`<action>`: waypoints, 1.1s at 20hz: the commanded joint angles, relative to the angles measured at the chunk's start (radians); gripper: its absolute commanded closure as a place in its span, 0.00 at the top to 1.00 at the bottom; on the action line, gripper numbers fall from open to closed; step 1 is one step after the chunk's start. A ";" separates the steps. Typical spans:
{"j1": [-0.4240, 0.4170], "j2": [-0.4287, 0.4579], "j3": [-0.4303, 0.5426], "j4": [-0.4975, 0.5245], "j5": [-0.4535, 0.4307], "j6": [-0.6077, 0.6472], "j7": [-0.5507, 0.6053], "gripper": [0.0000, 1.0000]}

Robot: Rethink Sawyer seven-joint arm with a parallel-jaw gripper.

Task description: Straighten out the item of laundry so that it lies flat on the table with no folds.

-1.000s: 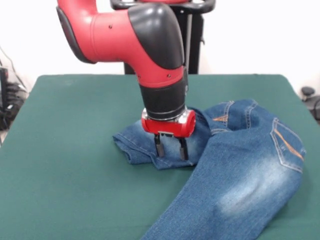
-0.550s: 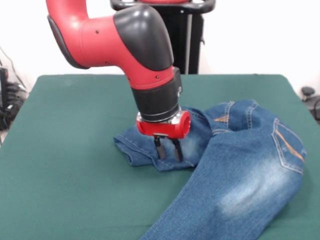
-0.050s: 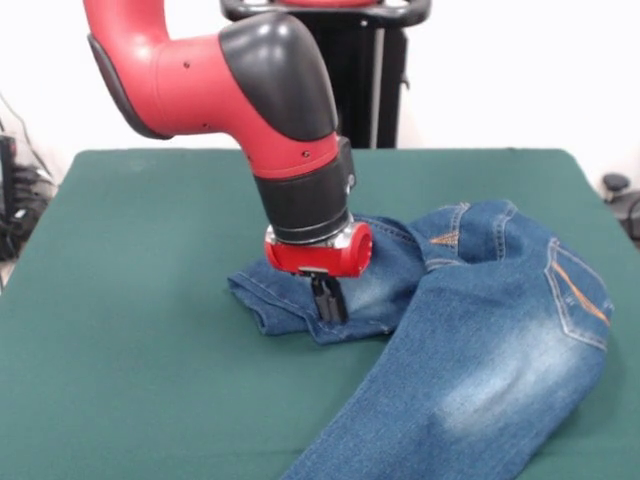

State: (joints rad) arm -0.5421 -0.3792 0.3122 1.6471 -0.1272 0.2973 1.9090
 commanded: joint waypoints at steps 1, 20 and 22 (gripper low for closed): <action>0.046 0.132 0.121 0.038 -0.051 -0.166 0.077 0.00; 0.079 0.111 0.080 0.028 -0.070 -0.216 0.112 1.00; 0.074 0.114 0.086 0.026 -0.070 -0.208 0.107 1.00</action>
State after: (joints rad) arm -0.5029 -0.3922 0.3205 1.6566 -0.1717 0.2039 1.9092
